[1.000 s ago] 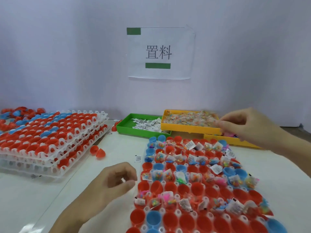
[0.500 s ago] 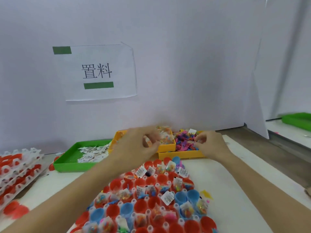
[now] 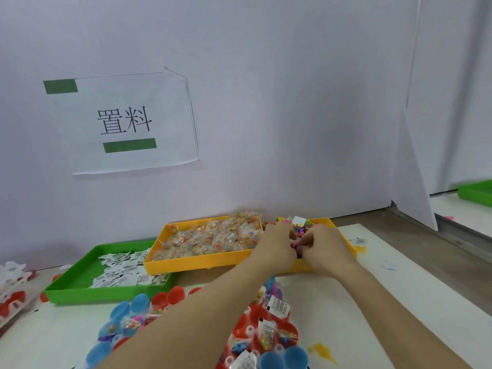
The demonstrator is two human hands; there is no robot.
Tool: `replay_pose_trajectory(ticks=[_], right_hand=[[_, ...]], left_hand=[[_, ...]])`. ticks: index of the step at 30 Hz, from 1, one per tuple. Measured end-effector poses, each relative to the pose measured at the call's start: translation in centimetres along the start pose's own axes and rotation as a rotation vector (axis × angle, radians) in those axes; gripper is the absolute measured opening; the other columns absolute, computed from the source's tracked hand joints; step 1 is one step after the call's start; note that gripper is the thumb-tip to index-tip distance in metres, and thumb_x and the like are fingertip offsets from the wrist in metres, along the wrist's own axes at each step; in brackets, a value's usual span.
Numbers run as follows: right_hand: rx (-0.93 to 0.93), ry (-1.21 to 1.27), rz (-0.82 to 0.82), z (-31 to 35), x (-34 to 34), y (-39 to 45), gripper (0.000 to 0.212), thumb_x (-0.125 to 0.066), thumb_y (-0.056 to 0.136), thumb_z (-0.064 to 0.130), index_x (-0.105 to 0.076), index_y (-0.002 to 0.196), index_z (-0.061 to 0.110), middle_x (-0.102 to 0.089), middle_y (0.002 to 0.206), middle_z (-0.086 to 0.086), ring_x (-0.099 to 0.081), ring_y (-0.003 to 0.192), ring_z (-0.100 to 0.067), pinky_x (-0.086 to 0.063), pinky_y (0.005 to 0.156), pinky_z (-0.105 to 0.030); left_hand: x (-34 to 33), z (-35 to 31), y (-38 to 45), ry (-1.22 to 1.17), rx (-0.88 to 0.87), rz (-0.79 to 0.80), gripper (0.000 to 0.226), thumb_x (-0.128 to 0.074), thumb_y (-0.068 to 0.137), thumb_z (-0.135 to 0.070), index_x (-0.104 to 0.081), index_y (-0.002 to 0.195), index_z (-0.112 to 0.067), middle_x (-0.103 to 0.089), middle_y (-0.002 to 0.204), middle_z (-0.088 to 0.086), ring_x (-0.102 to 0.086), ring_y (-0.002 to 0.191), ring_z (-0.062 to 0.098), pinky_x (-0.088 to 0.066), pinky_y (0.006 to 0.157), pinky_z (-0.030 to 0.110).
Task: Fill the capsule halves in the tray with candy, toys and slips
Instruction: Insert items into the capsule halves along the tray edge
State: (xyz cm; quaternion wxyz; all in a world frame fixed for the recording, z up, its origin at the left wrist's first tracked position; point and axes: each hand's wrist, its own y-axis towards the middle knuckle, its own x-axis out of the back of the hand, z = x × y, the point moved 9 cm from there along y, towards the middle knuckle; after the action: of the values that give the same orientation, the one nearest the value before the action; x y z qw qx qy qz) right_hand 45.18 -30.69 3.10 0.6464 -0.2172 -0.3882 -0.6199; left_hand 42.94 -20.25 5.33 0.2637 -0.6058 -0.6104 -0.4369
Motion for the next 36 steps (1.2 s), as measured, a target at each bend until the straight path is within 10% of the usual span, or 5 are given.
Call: replay_pose_trajectory(ticks=[13, 27, 36], right_hand=[[-0.030, 0.387, -0.020, -0.7, 2.2, -0.2, 0.022, -0.069, 0.088, 0.009, -0.076, 0.072, 0.022, -0.072, 0.074, 0.004, -0.068, 0.082, -0.017, -0.057, 0.078, -0.033], [0.133, 0.510, -0.050, 1.6, 2.5, -0.8, 0.023, -0.077, 0.084, 0.006, -0.072, 0.090, 0.028, -0.073, 0.083, 0.002, -0.067, 0.072, -0.002, -0.050, 0.063, -0.007], [-0.153, 0.728, -0.064, -2.2, 2.1, 0.3, 0.014, -0.070, 0.091, 0.014, -0.073, 0.079, 0.008, -0.067, 0.068, -0.004, -0.060, 0.061, -0.014, -0.049, 0.059, -0.024]], left_hand=[[0.0, 0.0, -0.2, -0.164, -0.029, -0.142, 0.013, -0.062, 0.092, -0.014, -0.072, 0.099, -0.009, -0.068, 0.091, 0.009, -0.058, 0.080, 0.019, -0.043, 0.069, 0.025], [0.8, 2.2, -0.8, -0.738, 0.237, -0.139, 0.010, -0.051, 0.098, -0.001, -0.061, 0.098, -0.001, -0.066, 0.073, 0.009, -0.063, 0.054, 0.011, -0.054, 0.052, 0.019], [1.4, 3.6, -1.1, -0.739, 0.348, -0.271, 0.018, -0.054, 0.099, -0.016, -0.054, 0.114, -0.006, -0.068, 0.103, 0.014, -0.074, 0.071, 0.022, -0.062, 0.071, 0.037]])
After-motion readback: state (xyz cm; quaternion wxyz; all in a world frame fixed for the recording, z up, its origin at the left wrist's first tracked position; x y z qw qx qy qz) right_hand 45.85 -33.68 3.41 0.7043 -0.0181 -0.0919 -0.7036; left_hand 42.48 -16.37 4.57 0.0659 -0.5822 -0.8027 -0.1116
